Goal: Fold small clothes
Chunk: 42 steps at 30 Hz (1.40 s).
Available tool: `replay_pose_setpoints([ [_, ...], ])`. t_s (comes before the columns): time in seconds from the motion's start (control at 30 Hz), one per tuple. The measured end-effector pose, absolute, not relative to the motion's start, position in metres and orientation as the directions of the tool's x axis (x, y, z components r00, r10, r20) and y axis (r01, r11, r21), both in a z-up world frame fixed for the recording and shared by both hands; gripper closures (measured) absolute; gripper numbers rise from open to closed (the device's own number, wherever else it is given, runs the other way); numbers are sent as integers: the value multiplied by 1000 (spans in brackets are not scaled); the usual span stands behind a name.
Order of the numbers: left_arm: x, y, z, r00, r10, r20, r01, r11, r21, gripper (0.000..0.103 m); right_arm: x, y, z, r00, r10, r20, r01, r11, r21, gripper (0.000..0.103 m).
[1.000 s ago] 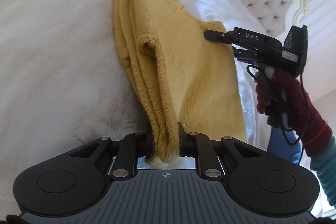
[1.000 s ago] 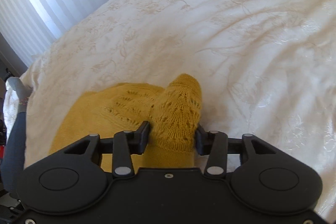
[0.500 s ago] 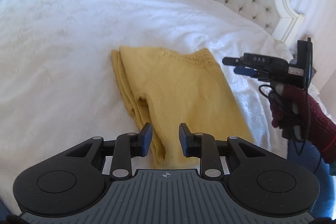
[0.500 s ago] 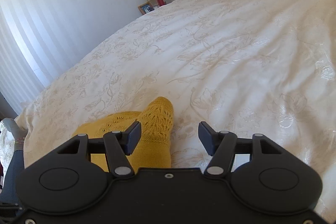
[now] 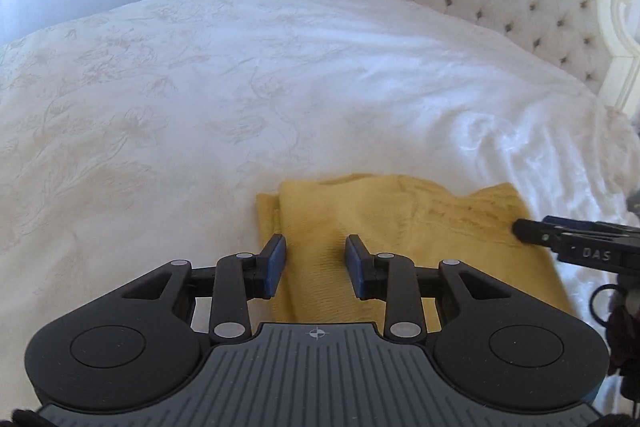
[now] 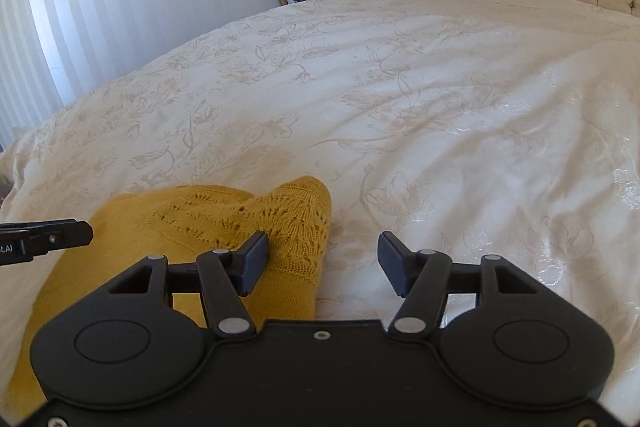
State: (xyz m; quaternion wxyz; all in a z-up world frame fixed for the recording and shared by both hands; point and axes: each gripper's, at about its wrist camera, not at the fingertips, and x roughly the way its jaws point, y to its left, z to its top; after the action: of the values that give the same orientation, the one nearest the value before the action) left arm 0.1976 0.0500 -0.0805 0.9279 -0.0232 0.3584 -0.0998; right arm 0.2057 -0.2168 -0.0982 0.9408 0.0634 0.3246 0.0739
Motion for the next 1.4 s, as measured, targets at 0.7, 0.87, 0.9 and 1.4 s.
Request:
replay_pose_setpoints([
  [0.7, 201, 56, -83, 718, -200, -666, 181, 978, -98, 68, 235, -190, -103, 763, 200, -614, -179, 979, 97, 18],
  [0.87, 201, 60, -88, 708, -195, -679, 160, 980, -115, 66, 247, -192, -114, 732, 223, -643, -165, 975, 150, 14],
  [0.9, 201, 60, -88, 707, -197, -680, 160, 980, -117, 66, 246, -194, -112, 736, 226, -639, -163, 974, 156, 14],
  [1.4, 140, 53, -44, 760, -171, -628, 146, 985, -91, 0, 151, -214, -48, 816, 122, -566, -68, 991, 117, 1],
])
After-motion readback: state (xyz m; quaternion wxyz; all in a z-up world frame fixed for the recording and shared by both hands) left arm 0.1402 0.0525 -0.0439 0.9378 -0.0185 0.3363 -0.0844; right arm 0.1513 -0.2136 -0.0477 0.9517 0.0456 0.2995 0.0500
